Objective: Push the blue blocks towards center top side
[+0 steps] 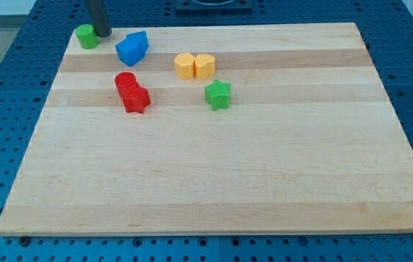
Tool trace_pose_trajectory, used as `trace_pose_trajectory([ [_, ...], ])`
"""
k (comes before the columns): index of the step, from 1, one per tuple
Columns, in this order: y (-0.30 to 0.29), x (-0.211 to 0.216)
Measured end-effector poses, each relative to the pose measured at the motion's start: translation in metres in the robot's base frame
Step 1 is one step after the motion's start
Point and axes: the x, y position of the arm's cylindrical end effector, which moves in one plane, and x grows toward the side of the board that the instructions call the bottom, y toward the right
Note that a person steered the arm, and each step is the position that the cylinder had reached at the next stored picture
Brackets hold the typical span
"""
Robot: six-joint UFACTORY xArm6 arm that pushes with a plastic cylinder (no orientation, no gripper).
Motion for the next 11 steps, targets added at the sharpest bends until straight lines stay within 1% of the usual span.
trace_pose_trajectory([
  [2, 0.012, 0.000],
  [5, 0.094, -0.001],
  [8, 0.100, 0.006],
  [11, 0.065, 0.069],
])
